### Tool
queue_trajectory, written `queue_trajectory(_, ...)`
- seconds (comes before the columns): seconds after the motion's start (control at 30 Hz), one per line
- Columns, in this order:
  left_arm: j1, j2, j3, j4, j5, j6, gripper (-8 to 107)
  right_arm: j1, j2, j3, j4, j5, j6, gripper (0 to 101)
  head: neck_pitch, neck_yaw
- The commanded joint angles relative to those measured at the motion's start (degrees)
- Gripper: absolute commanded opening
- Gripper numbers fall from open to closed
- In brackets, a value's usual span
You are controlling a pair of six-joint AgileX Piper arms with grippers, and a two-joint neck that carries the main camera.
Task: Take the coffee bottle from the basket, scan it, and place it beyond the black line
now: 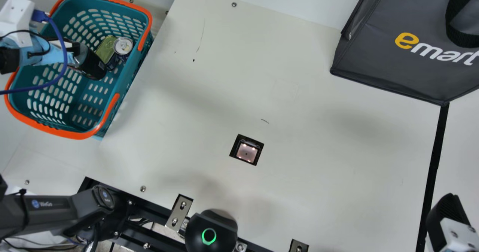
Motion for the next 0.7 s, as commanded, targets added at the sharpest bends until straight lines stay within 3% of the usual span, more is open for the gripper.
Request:
queue_trajectory(0.0,0.4,-0.7,-0.4,0.1,1.1,-0.3,10,0.0,0.0,0.0,0.0,0.0,0.0,91,-1.5,0.1)
queue_trajectory(0.67,0.8,-9.2,-5.4,1.5,10.9,-3.9,10,0.0,0.0,0.0,0.0,-0.1,0.0,91,-1.5,0.1)
